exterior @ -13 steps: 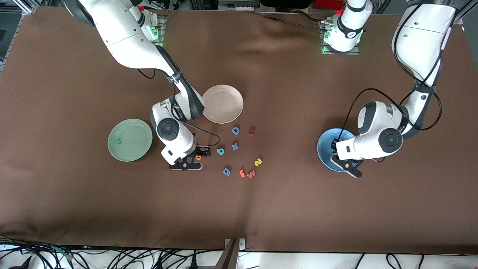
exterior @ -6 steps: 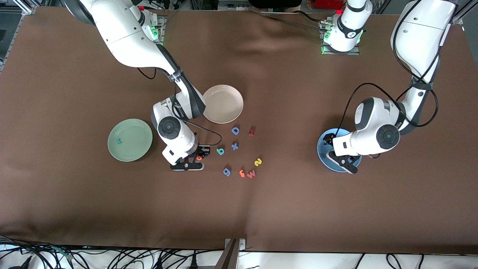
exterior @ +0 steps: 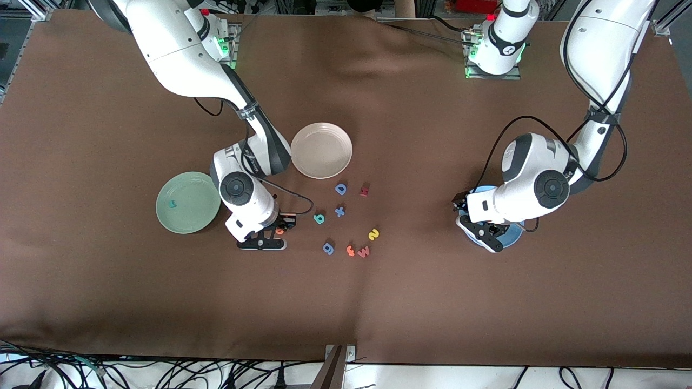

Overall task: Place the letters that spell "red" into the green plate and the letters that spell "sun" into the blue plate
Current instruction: 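Release the orange e on the green plate while the left grasps yellow 2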

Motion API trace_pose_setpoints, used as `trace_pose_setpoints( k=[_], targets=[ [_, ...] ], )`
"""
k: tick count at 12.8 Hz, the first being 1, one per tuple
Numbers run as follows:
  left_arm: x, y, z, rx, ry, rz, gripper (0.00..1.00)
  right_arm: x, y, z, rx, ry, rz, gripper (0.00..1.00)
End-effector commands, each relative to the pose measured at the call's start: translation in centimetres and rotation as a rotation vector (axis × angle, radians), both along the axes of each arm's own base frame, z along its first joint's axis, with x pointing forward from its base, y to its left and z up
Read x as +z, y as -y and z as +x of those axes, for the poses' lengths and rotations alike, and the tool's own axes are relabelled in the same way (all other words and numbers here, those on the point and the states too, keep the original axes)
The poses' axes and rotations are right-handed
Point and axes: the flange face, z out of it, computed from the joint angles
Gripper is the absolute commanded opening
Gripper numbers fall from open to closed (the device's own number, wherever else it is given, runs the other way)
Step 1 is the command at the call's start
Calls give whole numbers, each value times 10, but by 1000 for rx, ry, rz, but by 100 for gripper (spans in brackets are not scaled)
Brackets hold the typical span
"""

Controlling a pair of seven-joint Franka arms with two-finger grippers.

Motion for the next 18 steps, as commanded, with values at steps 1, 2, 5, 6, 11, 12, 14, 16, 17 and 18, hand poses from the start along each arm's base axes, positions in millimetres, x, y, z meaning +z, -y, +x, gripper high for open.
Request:
trace_pose_setpoints(
  k=[1,2,5,6,11,12,14,16,17,18],
  targets=[
    [8,24,2,64,-1,-21,100,34,30,3,-27,-29,-54,0],
    [9,38,2,91,-2,-22,100,45,44,4,-28,-37,-72,0],
    [0,65,3,133,-12,-26,100,57,105,8,-7,-85,-132,0],
    [-2,71,6,140,-10,-32,100,59,121,8,8,-92,-139,0],
    [-38,115,21,127,68,-103,100,62,200,3,78,-124,-178,0],
    [-36,117,24,129,74,-108,100,57,214,0,65,-136,-180,0],
    [-28,137,23,123,87,-119,100,41,232,-10,52,-166,-181,0],
    [-28,175,17,173,85,-119,100,21,236,-26,35,-181,-130,0],
    [-31,189,16,178,93,-109,100,11,238,-34,38,-191,-111,0],
    [-30,200,16,163,117,-92,100,6,239,-37,44,-188,-107,0]
  ],
)
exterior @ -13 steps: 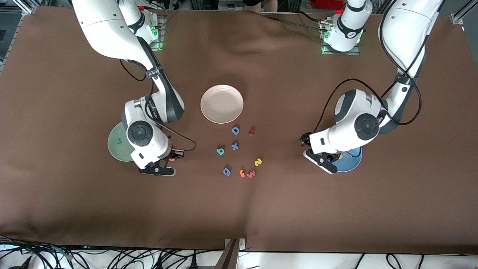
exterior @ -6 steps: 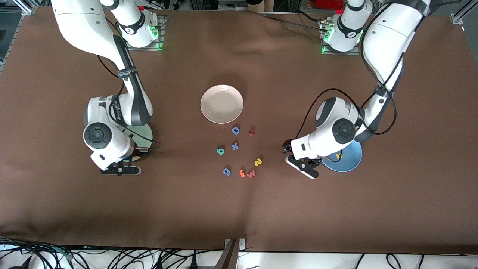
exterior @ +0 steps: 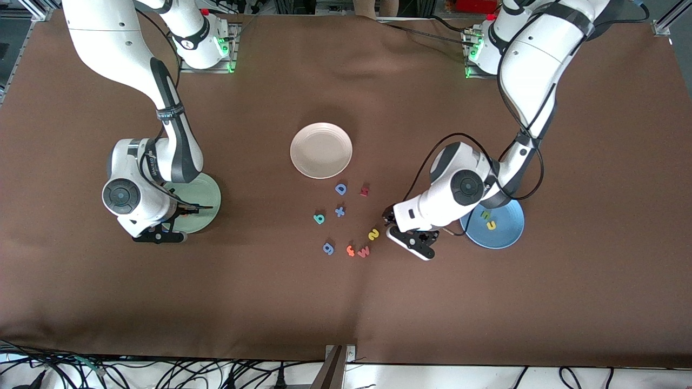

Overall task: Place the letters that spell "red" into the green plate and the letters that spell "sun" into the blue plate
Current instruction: 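Release the orange e on the green plate while the left grasps yellow 2, then carry the yellow 2 to the blue plate while the right reaches cyan a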

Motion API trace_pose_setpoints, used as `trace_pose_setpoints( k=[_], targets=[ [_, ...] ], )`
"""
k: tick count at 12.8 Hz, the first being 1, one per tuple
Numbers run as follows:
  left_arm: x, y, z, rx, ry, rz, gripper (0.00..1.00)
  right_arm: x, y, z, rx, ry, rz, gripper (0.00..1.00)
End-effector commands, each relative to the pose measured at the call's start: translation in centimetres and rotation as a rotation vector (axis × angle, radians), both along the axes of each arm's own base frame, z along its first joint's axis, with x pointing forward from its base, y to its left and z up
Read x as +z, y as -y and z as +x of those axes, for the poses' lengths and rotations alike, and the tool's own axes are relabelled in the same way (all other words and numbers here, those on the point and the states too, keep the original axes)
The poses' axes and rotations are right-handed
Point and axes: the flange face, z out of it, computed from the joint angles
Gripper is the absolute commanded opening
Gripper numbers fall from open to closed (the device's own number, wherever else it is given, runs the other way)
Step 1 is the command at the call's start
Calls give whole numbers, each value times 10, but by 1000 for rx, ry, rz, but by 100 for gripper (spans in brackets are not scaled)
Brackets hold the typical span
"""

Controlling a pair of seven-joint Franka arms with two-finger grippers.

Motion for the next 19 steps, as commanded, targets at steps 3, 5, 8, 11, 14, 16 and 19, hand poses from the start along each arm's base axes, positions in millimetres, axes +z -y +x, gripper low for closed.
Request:
trace_pose_setpoints(
  k=[3,5,8,11,14,16,19],
  targets=[
    [-11,46,10,-11,60,41,100,-12,6,-24,6,5,38,0],
    [-27,53,3,-27,44,51,100,-15,7,-25,8,11,37,1],
    [-56,62,-7,-49,19,62,100,-14,7,-24,8,13,38,46],
    [-71,71,-13,-54,35,53,98,-8,4,-22,12,23,42,83],
    [-81,70,-12,-75,65,68,83,15,-4,-16,12,55,57,98],
    [-84,71,-14,-114,89,107,48,28,-14,-10,13,67,64,98],
    [-84,76,-17,-120,91,110,21,47,-56,-3,-49,59,78,98]
  ],
)
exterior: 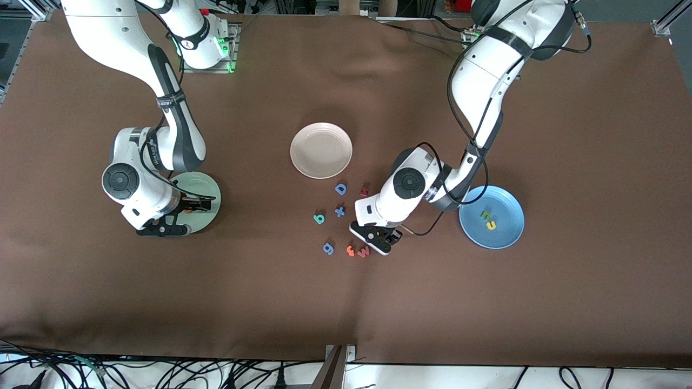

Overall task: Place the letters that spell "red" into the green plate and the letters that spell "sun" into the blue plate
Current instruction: 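Carry the yellow 2 to the blue plate while the right reaches cyan a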

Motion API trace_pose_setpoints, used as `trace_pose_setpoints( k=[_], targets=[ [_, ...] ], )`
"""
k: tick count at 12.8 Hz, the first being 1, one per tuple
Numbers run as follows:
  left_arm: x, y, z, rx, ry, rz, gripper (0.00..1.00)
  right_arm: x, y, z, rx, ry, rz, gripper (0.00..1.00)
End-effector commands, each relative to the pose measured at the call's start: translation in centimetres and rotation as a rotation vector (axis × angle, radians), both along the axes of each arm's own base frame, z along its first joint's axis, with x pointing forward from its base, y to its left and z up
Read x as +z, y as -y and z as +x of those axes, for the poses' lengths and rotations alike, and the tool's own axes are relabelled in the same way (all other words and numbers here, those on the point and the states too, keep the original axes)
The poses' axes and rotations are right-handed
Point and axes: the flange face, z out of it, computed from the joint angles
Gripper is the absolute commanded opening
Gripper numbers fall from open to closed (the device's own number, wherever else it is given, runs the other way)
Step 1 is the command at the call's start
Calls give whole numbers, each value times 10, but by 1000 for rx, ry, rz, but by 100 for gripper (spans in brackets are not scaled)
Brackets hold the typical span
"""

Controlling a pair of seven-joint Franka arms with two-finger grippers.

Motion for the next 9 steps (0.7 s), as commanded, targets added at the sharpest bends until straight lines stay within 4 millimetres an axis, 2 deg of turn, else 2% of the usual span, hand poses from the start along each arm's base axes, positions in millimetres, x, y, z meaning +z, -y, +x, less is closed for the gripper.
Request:
trace_pose_setpoints(
  k=[1,4,7,9],
  targets=[
    [-12,3,3,-23,27,25,15,22,-44,4,-67,-2,32,98],
    [13,-4,12,-14,46,21,15,33,-98,8,-147,28,61,98],
    [51,-23,22,9,10,52,15,30,-150,9,-245,36,89,98],
    [70,-44,31,34,-23,73,15,28,-179,6,-293,33,109,98]
  ],
)
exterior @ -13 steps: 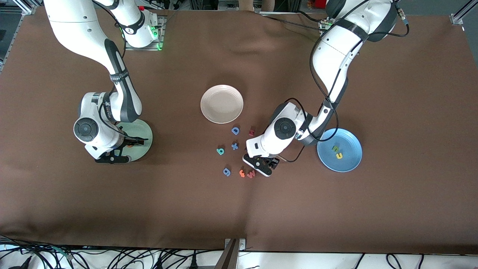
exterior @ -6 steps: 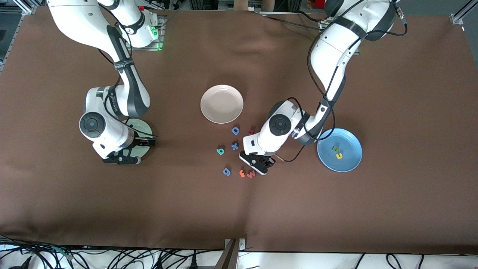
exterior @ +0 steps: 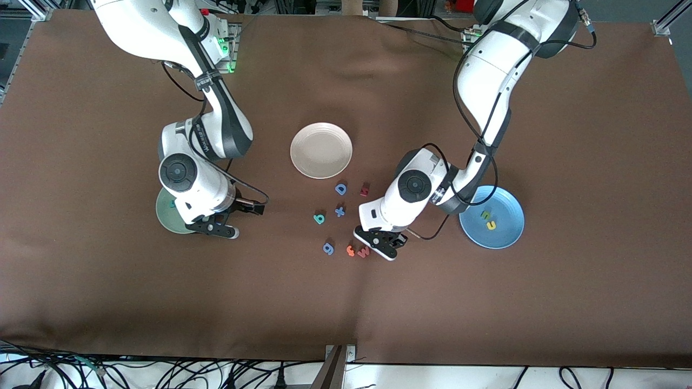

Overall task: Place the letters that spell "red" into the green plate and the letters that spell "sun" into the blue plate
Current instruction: 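Carry the yellow 2 to the blue plate while the right reaches cyan a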

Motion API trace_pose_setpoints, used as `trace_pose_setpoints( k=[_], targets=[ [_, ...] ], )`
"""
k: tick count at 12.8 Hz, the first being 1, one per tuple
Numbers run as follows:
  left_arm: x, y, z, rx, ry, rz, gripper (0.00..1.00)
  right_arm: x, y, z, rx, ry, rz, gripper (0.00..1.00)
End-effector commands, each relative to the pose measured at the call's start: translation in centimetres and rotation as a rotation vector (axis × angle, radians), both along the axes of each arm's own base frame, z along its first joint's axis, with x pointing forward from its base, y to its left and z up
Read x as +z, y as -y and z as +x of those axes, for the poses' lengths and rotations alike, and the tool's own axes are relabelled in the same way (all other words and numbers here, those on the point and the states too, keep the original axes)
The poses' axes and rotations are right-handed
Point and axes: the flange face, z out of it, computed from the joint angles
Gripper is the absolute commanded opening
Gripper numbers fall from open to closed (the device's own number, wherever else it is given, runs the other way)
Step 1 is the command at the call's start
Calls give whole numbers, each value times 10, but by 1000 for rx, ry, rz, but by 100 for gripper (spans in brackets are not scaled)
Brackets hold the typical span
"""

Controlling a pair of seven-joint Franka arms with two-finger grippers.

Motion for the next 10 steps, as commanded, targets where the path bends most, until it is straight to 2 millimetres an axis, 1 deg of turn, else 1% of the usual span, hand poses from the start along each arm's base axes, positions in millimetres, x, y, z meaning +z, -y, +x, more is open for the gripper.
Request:
trace_pose_setpoints(
  k=[1,3,4,5,6,8,9,10],
  targets=[
    [37,-30,9,15,-33,48,16,-8,-31,3,-79,-16,28,98],
    [51,-62,16,47,-79,85,17,-14,-58,-2,-105,-24,44,98],
    [52,-78,18,33,-113,107,17,-16,-74,-2,-95,-11,54,98],
    [52,-101,23,-13,-144,125,17,-19,-86,-1,-81,6,63,98],
    [50,-127,29,-72,-170,126,17,-22,-102,-2,-63,29,77,98],
    [48,-175,31,-133,-198,122,17,-42,-130,-14,-6,68,80,98],
    [44,-200,29,-150,-217,122,17,-49,-141,-19,36,93,70,98],
    [48,-217,27,-174,-220,113,17,-59,-143,-20,115,127,35,98]
  ],
)
